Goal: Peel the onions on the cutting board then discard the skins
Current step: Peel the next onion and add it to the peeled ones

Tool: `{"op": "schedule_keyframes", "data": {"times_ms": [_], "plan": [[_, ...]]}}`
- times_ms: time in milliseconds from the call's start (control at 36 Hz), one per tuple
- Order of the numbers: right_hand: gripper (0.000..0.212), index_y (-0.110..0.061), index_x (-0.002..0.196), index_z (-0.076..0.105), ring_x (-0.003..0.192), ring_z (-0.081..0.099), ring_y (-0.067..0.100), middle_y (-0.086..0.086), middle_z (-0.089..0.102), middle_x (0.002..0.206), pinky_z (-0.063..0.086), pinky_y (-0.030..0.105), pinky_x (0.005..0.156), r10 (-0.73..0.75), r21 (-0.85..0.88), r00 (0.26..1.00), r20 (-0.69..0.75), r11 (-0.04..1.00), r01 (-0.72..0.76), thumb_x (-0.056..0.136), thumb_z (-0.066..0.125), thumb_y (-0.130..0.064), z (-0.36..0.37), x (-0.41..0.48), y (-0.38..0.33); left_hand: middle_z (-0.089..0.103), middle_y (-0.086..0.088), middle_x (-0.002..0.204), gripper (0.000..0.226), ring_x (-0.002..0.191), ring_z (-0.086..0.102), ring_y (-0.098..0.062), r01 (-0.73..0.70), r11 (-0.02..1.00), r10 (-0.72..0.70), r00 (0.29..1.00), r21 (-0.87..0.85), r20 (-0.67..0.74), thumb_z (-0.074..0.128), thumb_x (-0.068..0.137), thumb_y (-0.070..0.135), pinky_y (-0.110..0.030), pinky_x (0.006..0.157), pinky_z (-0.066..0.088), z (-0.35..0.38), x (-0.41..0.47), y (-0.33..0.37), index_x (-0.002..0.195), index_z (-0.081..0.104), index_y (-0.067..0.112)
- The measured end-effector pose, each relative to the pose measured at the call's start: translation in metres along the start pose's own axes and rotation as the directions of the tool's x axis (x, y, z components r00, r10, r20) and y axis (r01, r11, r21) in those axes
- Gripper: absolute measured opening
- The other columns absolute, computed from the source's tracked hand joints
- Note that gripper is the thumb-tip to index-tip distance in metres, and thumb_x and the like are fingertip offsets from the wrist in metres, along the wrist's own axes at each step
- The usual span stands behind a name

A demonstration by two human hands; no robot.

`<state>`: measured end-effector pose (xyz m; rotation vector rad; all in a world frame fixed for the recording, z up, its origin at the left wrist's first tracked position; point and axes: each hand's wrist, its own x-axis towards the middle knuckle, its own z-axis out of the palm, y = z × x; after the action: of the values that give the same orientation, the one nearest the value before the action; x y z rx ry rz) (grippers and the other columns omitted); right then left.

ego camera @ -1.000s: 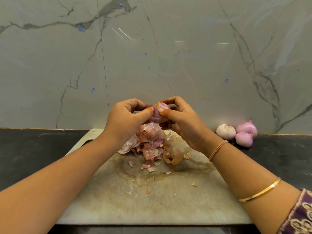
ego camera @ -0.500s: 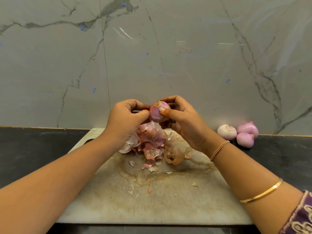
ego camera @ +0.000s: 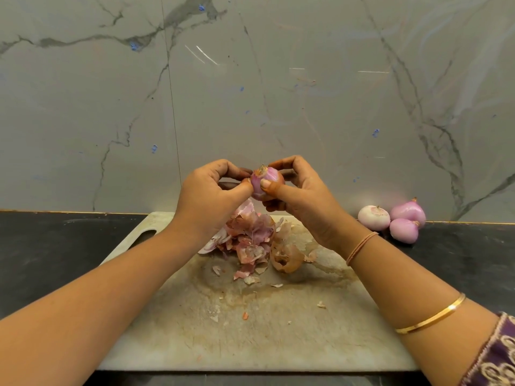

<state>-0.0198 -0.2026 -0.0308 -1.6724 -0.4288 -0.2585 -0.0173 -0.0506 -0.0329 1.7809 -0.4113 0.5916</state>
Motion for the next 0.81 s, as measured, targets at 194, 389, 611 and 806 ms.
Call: {"op": "schedule_keyframes", "data": {"times_ms": [194, 389, 611, 806], "plan": [[0.03, -0.015, 0.112, 0.048, 0.083, 0.064, 0.018, 0.002, 0.054, 0.109, 0.057, 0.024, 0.07, -0.011, -0.023, 1.0, 0.006, 1.0, 0.011, 0.089, 0.066, -0.017, 0.0002, -0.0013, -0.0011, 0.071, 0.008, 0.077, 0.015, 0.067, 0.069, -0.005, -0.026, 1.0, 0.026, 1.0, 0.013, 0.008, 0.069, 0.081, 0.006, -0.019, 0.065, 0.056, 0.0, 0.0007, -0.0021, 0.078, 0.068, 0.021], [0.032, -0.011, 0.117, 0.048, 0.085, 0.064, 0.019, 0.002, 0.055, 0.112, 0.057, 0.025, 0.07, -0.008, -0.041, 1.0, 0.007, 0.999, 0.009, 0.09, 0.065, -0.016, 0.0002, -0.0009, 0.0002, 0.067, 0.012, 0.074, 0.02, 0.062, 0.063, 0.005, -0.09, 0.987, 0.092, 0.996, 0.135, -0.007, 0.069, 0.081, 0.008, -0.008, 0.054, 0.048, 0.0006, -0.0005, -0.0028, 0.075, 0.061, 0.026], [0.02, -0.01, 0.11, 0.053, 0.083, 0.063, 0.023, 0.014, 0.062, 0.107, 0.055, 0.03, 0.07, 0.064, 0.138, 0.996, 0.063, 0.988, -0.072, 0.091, 0.061, -0.01, -0.002, -0.0002, -0.0027, 0.069, 0.0, 0.071, 0.007, 0.073, 0.069, -0.021, 0.057, 0.993, -0.054, 0.998, 0.103, -0.037, 0.07, 0.079, 0.014, -0.036, 0.069, 0.057, -0.0044, 0.0065, -0.0038, 0.075, 0.065, 0.016], [0.016, -0.011, 0.102, 0.058, 0.071, 0.059, 0.019, 0.009, 0.065, 0.087, 0.052, 0.027, 0.062, 0.096, 0.236, 0.988, 0.118, 0.964, -0.122, 0.087, 0.063, -0.012, -0.004, -0.0007, -0.0039, 0.068, 0.0, 0.073, 0.009, 0.077, 0.067, -0.021, 0.08, 0.984, -0.077, 0.997, 0.159, -0.023, 0.069, 0.081, 0.017, -0.035, 0.069, 0.056, -0.0069, 0.008, -0.0054, 0.074, 0.063, 0.017]]}}
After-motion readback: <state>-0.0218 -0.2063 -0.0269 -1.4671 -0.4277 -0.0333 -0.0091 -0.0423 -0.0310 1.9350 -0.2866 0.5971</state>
